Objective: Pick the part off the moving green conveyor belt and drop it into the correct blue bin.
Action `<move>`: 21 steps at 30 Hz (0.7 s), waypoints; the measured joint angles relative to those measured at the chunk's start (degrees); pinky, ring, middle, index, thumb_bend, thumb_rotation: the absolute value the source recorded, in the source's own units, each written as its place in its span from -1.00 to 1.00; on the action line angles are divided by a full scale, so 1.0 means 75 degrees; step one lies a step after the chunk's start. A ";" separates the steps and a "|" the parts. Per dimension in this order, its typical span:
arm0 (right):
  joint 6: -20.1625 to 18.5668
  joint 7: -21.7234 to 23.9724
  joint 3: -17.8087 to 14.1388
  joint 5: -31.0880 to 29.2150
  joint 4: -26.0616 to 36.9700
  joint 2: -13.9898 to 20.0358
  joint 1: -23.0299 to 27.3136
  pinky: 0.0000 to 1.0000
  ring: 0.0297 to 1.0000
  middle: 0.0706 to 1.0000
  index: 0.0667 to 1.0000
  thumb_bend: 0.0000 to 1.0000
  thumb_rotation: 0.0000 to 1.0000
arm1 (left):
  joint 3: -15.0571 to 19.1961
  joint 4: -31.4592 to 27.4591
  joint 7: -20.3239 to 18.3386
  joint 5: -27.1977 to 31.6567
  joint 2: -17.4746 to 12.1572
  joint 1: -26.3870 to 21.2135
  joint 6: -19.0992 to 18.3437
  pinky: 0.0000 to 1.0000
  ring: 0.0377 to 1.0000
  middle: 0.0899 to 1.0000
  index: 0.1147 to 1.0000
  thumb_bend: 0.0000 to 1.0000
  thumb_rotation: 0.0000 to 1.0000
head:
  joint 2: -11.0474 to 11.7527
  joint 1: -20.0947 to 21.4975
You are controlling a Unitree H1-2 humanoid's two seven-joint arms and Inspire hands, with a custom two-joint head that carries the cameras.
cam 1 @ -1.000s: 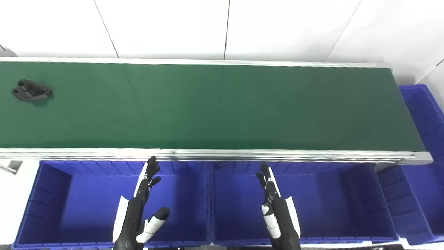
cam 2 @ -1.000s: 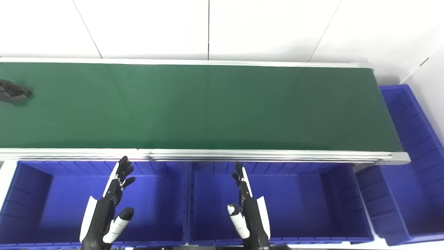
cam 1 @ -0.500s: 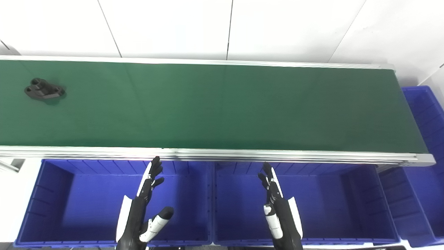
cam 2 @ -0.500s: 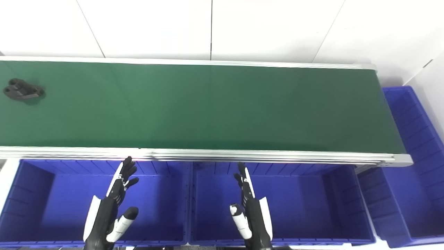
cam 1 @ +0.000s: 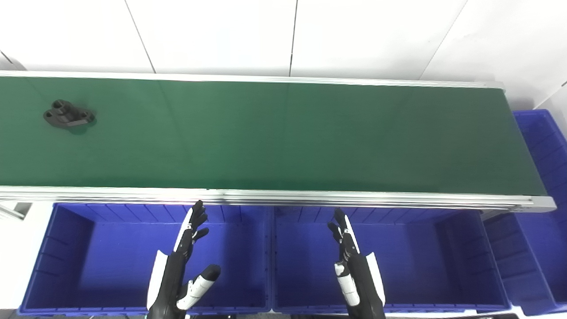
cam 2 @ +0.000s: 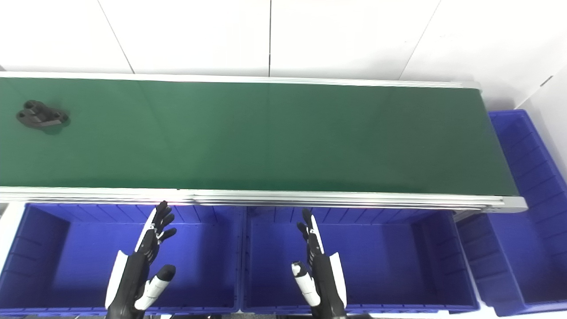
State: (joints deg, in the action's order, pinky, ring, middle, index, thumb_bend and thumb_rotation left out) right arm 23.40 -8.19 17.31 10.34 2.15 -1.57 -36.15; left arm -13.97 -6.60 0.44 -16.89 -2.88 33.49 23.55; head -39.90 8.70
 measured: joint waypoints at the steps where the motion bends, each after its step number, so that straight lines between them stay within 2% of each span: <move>1: 0.0000 0.0000 0.0000 0.0000 -0.0001 0.0000 -0.0001 0.98 0.92 1.00 1.00 0.69 1.00 | -0.0002 0.0002 0.0000 0.0017 -0.0001 -0.0002 0.0000 0.68 0.84 0.92 0.93 0.47 0.86 | 0.0000 0.0000; 21: 0.0000 0.0071 0.0000 -0.0011 -0.0002 -0.0031 0.0000 1.00 0.92 1.00 1.00 0.71 1.00 | -0.0001 0.0077 0.0023 0.0011 -0.0010 -0.0047 0.0027 0.67 0.84 0.91 0.92 0.46 0.85 | 0.0000 0.0012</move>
State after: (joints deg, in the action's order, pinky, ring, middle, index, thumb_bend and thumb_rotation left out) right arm 23.40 -7.65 17.31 10.26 2.14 -1.80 -36.14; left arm -13.98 -6.02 0.62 -16.81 -2.96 33.14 23.76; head -39.90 8.79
